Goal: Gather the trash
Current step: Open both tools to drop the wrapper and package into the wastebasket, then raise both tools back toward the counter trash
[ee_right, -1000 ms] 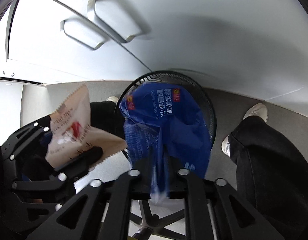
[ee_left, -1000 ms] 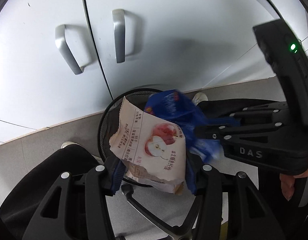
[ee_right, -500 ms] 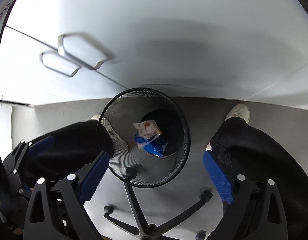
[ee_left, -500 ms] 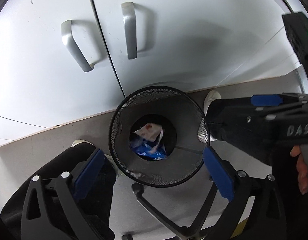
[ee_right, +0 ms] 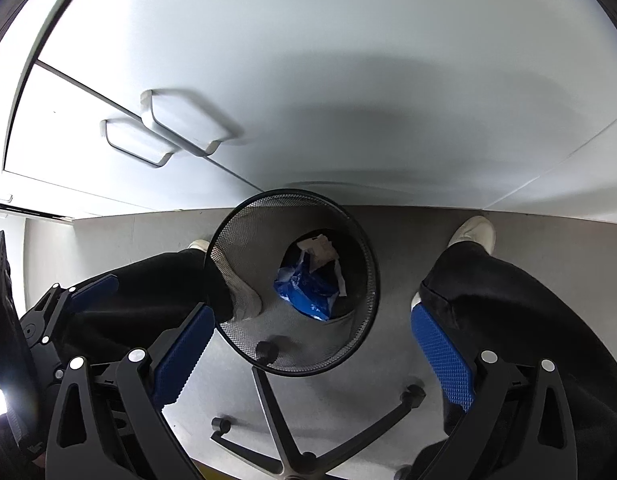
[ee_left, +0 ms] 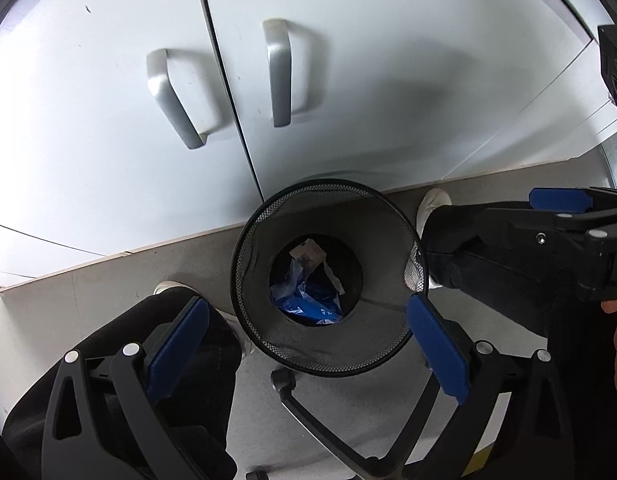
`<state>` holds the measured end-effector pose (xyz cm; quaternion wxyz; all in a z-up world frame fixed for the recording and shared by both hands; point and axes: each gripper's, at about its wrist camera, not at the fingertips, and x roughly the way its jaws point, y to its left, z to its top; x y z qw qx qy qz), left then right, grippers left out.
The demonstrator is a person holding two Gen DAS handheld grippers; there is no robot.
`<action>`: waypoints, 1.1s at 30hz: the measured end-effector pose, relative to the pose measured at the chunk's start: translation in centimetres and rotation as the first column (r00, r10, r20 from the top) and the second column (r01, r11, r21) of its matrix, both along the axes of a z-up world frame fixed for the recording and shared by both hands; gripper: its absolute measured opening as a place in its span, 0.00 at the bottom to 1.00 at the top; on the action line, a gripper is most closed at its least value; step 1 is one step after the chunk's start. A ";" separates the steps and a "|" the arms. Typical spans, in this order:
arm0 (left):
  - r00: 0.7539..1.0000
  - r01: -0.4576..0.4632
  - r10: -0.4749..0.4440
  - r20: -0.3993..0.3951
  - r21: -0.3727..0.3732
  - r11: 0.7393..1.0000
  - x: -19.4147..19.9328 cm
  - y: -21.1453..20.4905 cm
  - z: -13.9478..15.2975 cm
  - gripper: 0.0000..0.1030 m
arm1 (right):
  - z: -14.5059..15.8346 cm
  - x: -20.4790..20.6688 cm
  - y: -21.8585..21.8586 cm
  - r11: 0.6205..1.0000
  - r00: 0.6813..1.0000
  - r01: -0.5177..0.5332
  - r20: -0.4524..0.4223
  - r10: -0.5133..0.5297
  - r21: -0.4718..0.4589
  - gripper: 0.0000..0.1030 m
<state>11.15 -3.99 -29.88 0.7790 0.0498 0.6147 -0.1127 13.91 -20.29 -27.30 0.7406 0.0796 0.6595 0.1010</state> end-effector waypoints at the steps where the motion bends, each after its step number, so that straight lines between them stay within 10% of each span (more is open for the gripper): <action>1: 1.000 0.001 -0.001 0.007 0.002 1.000 -0.1 0.0 0.3 0.96 | 0.2 -0.1 0.0 1.000 1.000 0.000 0.007 0.000 0.000 0.97; 18: 0.968 -0.055 0.077 0.238 -0.099 0.994 -3.5 2.8 11.3 0.96 | 10.5 -5.4 -0.6 0.997 0.972 -0.028 0.234 0.011 0.071 0.97; 33: 0.823 -0.015 0.094 0.560 -0.144 0.989 -6.9 3.7 27.1 0.96 | 25.4 -10.3 -2.8 0.979 0.853 -0.101 0.522 -0.007 0.179 0.97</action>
